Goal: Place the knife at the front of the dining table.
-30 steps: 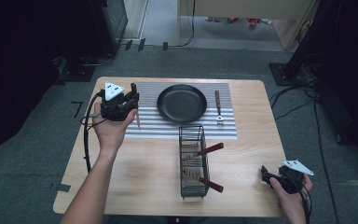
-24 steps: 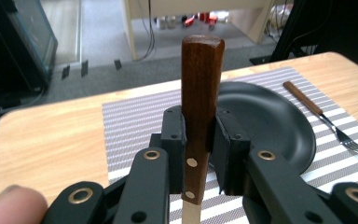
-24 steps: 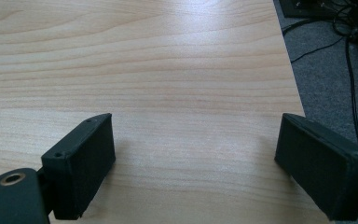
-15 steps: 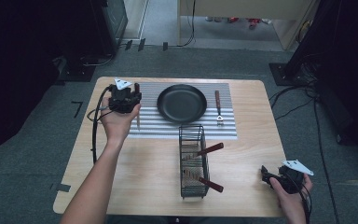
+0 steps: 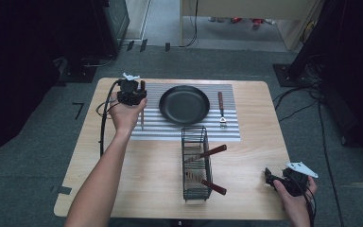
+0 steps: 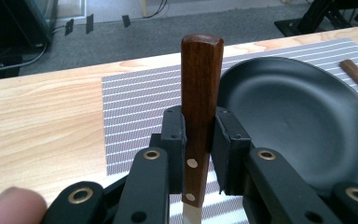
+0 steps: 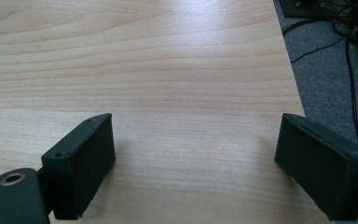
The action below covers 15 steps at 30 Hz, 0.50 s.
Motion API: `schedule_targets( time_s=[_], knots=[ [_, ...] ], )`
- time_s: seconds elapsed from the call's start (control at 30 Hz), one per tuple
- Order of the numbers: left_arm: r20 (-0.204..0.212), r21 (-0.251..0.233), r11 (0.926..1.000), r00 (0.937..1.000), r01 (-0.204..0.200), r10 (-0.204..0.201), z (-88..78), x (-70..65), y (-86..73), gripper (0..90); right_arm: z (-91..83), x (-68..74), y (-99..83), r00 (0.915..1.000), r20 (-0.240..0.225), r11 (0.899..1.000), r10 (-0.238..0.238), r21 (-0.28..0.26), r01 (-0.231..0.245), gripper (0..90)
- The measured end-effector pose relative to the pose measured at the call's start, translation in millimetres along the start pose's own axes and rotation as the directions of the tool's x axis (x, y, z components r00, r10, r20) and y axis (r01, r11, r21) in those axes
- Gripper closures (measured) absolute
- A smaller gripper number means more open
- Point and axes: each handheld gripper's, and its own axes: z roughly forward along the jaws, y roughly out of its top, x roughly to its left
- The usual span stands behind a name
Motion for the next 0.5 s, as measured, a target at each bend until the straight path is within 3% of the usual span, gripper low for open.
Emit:
schedule_targets(
  time_s=[0.4,0.5],
  knots=[
    [-0.033,0.054,0.9972,0.9982,0.052,-0.050,56.9,4.6,8.0,76.8,0.0,0.0,0.0,1.0000,0.000,1.000,0.000,0.000,0.000,11.4],
    [-0.052,0.067,0.9925,0.9938,0.102,-0.099,76.5,10.1,7.6,76.8,0.0,0.0,0.0,1.0000,0.000,1.000,0.000,0.000,0.000,11.4]
  ],
)
